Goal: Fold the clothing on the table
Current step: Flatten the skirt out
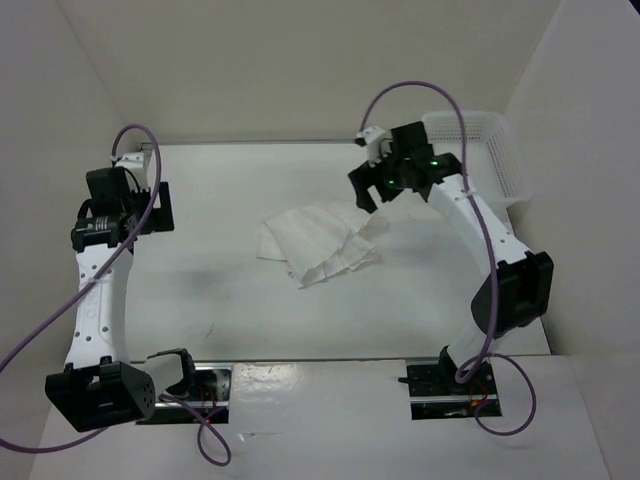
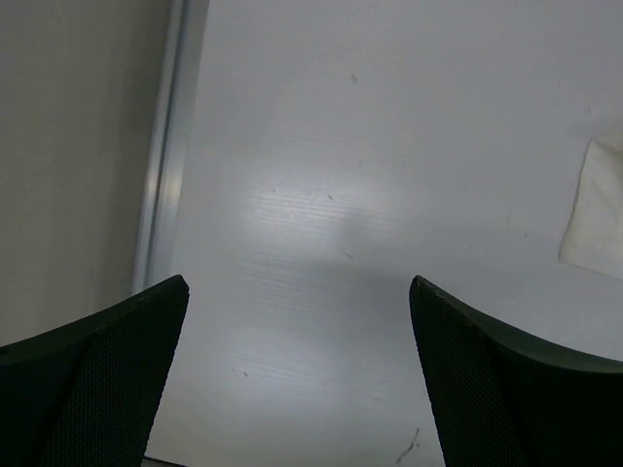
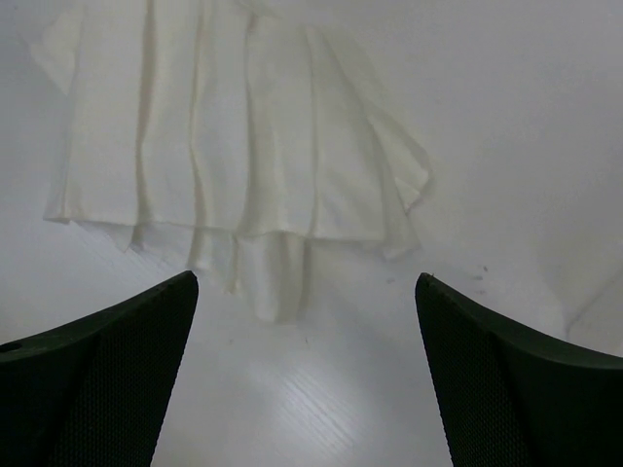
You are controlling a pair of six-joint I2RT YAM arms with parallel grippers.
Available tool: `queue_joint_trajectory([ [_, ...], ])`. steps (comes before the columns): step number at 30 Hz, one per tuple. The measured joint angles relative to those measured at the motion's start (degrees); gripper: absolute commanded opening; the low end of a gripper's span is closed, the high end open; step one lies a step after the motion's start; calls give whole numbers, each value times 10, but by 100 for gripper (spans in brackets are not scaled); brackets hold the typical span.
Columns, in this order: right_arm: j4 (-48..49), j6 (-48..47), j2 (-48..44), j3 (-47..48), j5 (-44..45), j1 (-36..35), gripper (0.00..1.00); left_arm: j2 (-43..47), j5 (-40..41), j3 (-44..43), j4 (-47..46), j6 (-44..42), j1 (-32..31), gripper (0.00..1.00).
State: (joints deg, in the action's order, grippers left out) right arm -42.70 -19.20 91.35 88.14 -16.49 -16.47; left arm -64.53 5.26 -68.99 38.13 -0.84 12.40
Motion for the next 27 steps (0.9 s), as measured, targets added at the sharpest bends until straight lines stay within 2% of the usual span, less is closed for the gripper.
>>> queue_joint_trajectory([
  [6, 3, -12, 104, 79, 83, -219, 96, -59, -68, 8, 73, 15, 26, 100],
  [8, 2, -13, 140, 95, 89, -254, 96, -80, -75, 8, 89, 15, 36, 100],
  [15, -2, -12, 223, 106, 111, -277, 96, -42, -82, 47, 85, 12, 54, 100],
  [22, 0, 2, 230, 97, 124, -292, 93, -38, -106, 58, 72, 10, 73, 100],
  [27, 3, 9, 230, 73, 124, -337, 93, -38, -123, 65, 70, 9, 81, 100],
])
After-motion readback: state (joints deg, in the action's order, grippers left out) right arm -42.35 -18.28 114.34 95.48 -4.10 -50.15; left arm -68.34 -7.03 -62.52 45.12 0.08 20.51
